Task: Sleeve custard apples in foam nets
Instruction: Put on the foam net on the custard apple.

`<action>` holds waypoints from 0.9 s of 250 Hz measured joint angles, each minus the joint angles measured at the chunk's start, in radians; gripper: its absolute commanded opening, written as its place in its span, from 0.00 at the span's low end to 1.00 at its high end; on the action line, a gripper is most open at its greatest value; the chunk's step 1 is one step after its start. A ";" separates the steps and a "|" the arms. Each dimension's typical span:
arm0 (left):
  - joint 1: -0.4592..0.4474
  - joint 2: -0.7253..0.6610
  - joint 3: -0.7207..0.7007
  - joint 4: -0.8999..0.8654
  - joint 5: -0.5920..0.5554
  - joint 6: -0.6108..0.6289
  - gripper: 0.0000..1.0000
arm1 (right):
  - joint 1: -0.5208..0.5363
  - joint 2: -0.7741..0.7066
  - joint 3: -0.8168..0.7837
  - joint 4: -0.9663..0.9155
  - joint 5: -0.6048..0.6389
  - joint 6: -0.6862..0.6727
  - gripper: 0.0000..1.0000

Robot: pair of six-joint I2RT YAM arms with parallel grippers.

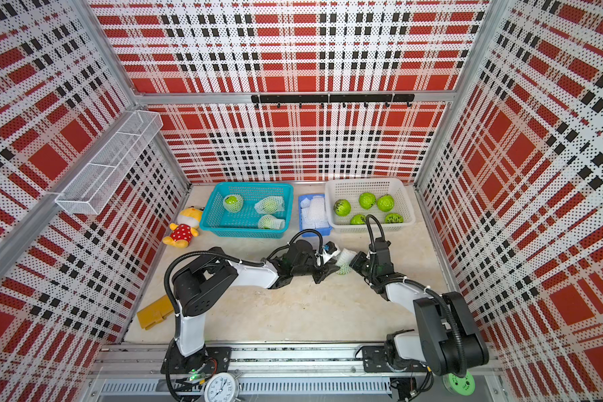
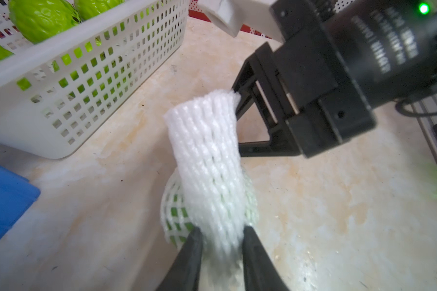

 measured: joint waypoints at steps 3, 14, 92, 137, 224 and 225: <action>0.000 -0.001 -0.002 0.001 -0.001 -0.001 0.25 | 0.000 0.000 0.000 0.001 0.000 0.000 0.06; -0.001 -0.002 -0.006 0.003 -0.001 0.000 0.24 | 0.000 0.001 0.000 0.004 0.000 0.000 0.06; -0.004 -0.016 -0.045 0.009 -0.016 0.005 0.18 | 0.001 0.007 0.000 0.009 -0.007 -0.003 0.04; -0.007 -0.023 -0.060 0.008 -0.031 0.007 0.19 | 0.002 0.009 0.000 0.008 -0.009 -0.003 0.00; -0.012 -0.021 -0.050 -0.045 -0.049 0.018 0.31 | 0.002 0.048 -0.001 0.007 -0.005 -0.007 0.00; -0.012 -0.021 -0.049 -0.046 -0.049 0.018 0.31 | 0.002 0.050 -0.001 0.007 -0.005 -0.007 0.00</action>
